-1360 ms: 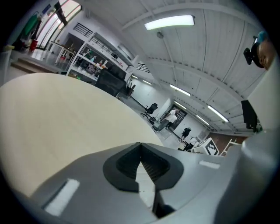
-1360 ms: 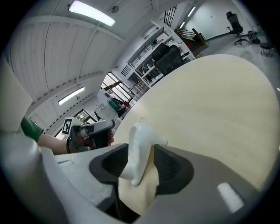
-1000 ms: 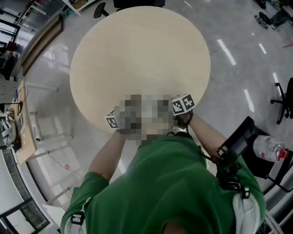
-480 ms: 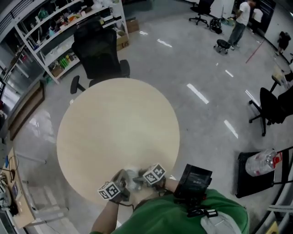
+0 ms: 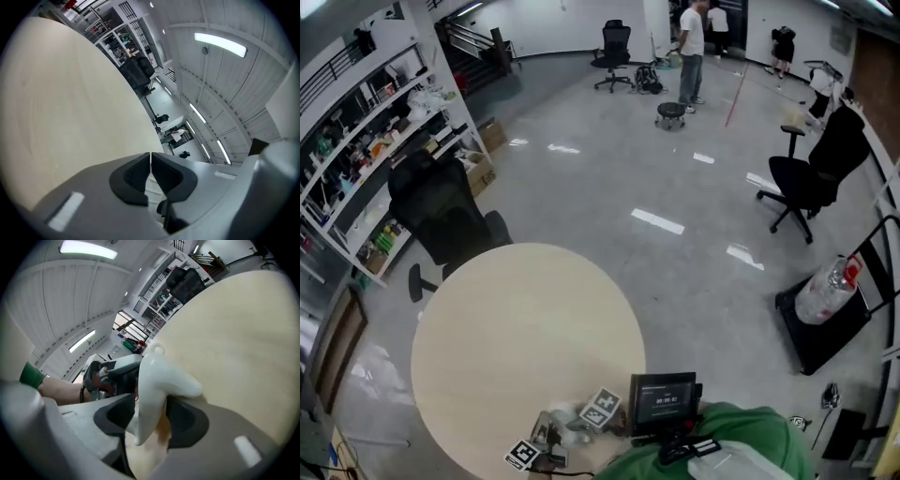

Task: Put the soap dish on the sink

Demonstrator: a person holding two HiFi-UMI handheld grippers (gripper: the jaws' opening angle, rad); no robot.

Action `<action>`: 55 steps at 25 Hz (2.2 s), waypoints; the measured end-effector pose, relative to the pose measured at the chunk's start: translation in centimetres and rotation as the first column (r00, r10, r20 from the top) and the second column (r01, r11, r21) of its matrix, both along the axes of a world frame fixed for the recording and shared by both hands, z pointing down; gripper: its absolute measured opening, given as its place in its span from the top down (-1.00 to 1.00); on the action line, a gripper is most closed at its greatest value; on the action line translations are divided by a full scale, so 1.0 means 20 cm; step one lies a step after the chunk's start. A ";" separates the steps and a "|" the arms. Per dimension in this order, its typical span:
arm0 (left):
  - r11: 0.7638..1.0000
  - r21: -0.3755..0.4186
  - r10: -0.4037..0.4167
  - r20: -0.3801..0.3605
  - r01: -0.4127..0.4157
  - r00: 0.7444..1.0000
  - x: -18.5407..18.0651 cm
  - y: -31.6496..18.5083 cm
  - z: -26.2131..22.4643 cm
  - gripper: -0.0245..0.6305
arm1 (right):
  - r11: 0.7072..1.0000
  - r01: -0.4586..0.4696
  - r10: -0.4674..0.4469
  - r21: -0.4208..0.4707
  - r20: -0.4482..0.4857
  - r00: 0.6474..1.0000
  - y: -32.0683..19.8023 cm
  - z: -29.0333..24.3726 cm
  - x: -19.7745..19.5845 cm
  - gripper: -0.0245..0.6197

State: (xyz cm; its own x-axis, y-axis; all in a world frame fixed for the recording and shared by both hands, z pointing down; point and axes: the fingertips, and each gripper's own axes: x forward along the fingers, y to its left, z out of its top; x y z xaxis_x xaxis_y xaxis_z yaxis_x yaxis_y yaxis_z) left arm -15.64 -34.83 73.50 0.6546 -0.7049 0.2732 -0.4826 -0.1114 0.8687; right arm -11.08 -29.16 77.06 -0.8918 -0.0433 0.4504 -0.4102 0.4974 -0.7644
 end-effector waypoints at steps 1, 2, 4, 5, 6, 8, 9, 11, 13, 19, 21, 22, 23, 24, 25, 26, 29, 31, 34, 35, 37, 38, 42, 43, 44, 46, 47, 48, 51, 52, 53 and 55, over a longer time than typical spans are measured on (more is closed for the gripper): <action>1.000 -0.001 0.001 0.019 -0.001 1.000 -0.02 0.00 0.01 0.86 | 1.000 -0.014 0.014 -0.011 -0.012 1.000 -0.01 0.01 -0.01 0.27; 1.000 -0.009 -0.002 0.026 0.002 1.000 -0.03 0.00 0.02 0.86 | 0.999 -0.034 0.033 -0.022 -0.019 0.999 -0.01 0.01 -0.01 0.27; 1.000 -0.021 -0.004 0.012 0.005 1.000 -0.05 0.01 0.03 0.86 | 0.997 -0.076 0.075 -0.035 -0.035 0.997 -0.02 0.00 -0.01 0.39; 1.000 -0.018 0.002 0.010 -0.002 1.000 -0.05 0.01 0.03 0.87 | 0.995 -0.092 0.091 -0.039 -0.043 0.995 -0.02 0.00 0.00 0.40; 1.000 -0.009 0.013 0.019 -0.013 1.000 -0.05 0.01 0.03 0.87 | 0.994 -0.104 0.102 -0.040 -0.050 0.994 -0.02 -0.01 0.00 0.40; 0.999 0.015 0.036 0.067 -0.037 0.997 -0.04 0.03 -0.01 0.88 | 0.993 -0.117 0.115 -0.020 -0.053 0.992 -0.03 -0.04 0.02 0.42; 0.998 0.031 0.043 0.104 -0.046 0.994 -0.04 0.05 -0.04 0.90 | 0.993 -0.122 0.122 0.004 -0.051 0.991 -0.03 -0.07 0.04 0.44; 0.994 0.093 0.040 0.199 -0.060 0.979 -0.04 0.11 -0.16 0.90 | 0.987 -0.146 0.148 0.060 -0.034 0.988 -0.02 -0.17 0.09 0.44; 0.978 0.194 0.013 0.294 -0.073 0.956 -0.03 0.17 -0.34 0.90 | 0.974 -0.193 0.195 0.116 -0.003 0.981 -0.02 -0.30 0.13 0.44; 0.823 0.548 -0.176 0.497 -0.150 0.850 0.02 0.38 -1.02 0.90 | 0.866 -0.367 0.349 0.339 0.114 0.930 0.01 -0.84 0.32 0.44; 0.740 0.648 -0.253 0.517 -0.181 0.818 0.05 0.46 -1.22 0.90 | 0.799 -0.413 0.379 0.437 0.166 0.910 0.12 -1.10 0.41 0.44; 0.693 0.693 -0.288 0.516 -0.196 0.807 0.06 0.51 -1.31 0.90 | 0.757 -0.434 0.394 0.487 0.190 0.899 0.17 -1.23 0.45 0.45; 0.645 0.734 -0.315 0.508 -0.212 0.802 0.07 0.54 -1.40 0.90 | 0.710 -0.461 0.412 0.533 0.216 0.885 0.20 -1.34 0.47 0.45; 0.602 0.766 -0.331 0.496 -0.225 0.803 0.07 0.56 -1.49 0.90 | 0.658 -0.490 0.430 0.571 0.250 0.868 0.22 -1.44 0.48 0.46; 0.570 0.788 -0.337 0.482 -0.232 0.809 0.07 0.57 -1.56 0.90 | 0.610 -0.518 0.441 0.600 0.286 0.851 0.24 -1.53 0.47 0.48; 0.550 0.803 -0.338 0.466 -0.231 0.818 0.06 0.58 -1.62 0.90 | 0.572 -0.539 0.447 0.619 0.316 0.837 0.26 -1.61 0.45 0.48; 0.542 0.820 -0.314 0.402 -0.185 0.860 0.03 0.68 -1.66 0.91 | 0.521 -0.585 0.467 0.621 0.367 0.805 0.41 -1.72 0.41 0.48; 0.554 0.819 -0.277 0.349 -0.148 0.895 0.04 0.78 -1.64 0.90 | 0.527 -0.611 0.489 0.591 0.378 0.786 0.54 -1.70 0.40 0.49; 0.542 0.832 -0.229 0.285 -0.121 0.931 0.06 0.85 -1.68 0.90 | 0.553 -0.626 0.474 0.550 0.411 0.779 0.62 -1.70 0.37 0.49; 0.528 0.841 -0.218 0.267 -0.117 0.939 0.06 0.84 -1.73 0.90 | 0.553 -0.626 0.456 0.550 0.429 0.780 0.61 -1.75 0.35 0.49; 0.508 0.856 -0.213 0.240 -0.102 0.947 0.07 0.85 -1.84 0.90 | 0.551 -0.624 0.432 0.553 0.451 0.781 0.61 -1.84 0.35 0.49; 0.500 0.860 -0.213 0.236 -0.102 0.948 0.08 0.87 -1.89 0.90 | 0.553 -0.621 0.420 0.555 0.458 0.783 0.63 -1.87 0.36 0.49; 0.535 0.836 -0.252 0.296 -0.122 0.921 0.20 1.11 -1.92 0.90 | 0.583 -0.618 0.425 0.528 0.450 0.785 0.84 -1.86 0.50 0.50; 0.554 0.823 -0.264 0.314 -0.123 0.912 0.24 1.18 -1.88 0.90 | 0.590 -0.618 0.433 0.520 0.442 0.786 0.90 -1.82 0.55 0.50; 0.573 0.810 -0.282 0.333 -0.120 0.900 0.28 1.24 -1.84 0.90 | 0.592 -0.616 0.440 0.520 0.432 0.788 0.95 -1.78 0.60 0.50; 0.608 0.787 -0.340 0.378 -0.105 0.861 0.33 1.36 -1.75 0.90 | 0.586 -0.605 0.445 0.539 0.410 0.796 1.02 -1.72 0.69 0.50; 0.624 0.776 -0.373 0.401 -0.093 0.837 0.35 1.40 -1.71 0.90 | 0.582 -0.597 0.442 0.553 0.400 0.803 1.05 -1.70 0.73 0.49; 0.639 0.765 -0.404 0.420 -0.078 0.812 0.36 1.45 -1.67 0.90 | 0.578 -0.587 0.438 0.567 0.391 0.809 1.07 -1.69 0.77 0.50; 0.675 0.737 -0.475 0.474 -0.039 0.741 0.34 1.54 -1.63 0.90 | 0.560 -0.567 0.435 0.605 0.368 0.822 1.11 -1.72 0.82 0.50; 0.676 0.736 -0.494 0.485 -0.032 0.721 0.31 1.56 -1.65 0.90 | 0.556 -0.563 0.434 0.611 0.364 0.824 1.14 -1.74 0.80 0.50; 0.671 0.741 -0.510 0.486 -0.025 0.710 0.28 1.59 -1.67 0.91 | 0.555 -0.560 0.432 0.615 0.363 0.826 1.16 -1.76 0.78 0.49; 0.656 0.755 -0.530 0.462 -0.001 0.712 0.24 1.64 -1.75 0.91 | 0.552 -0.555 0.423 0.622 0.365 0.829 1.21 -1.81 0.74 0.49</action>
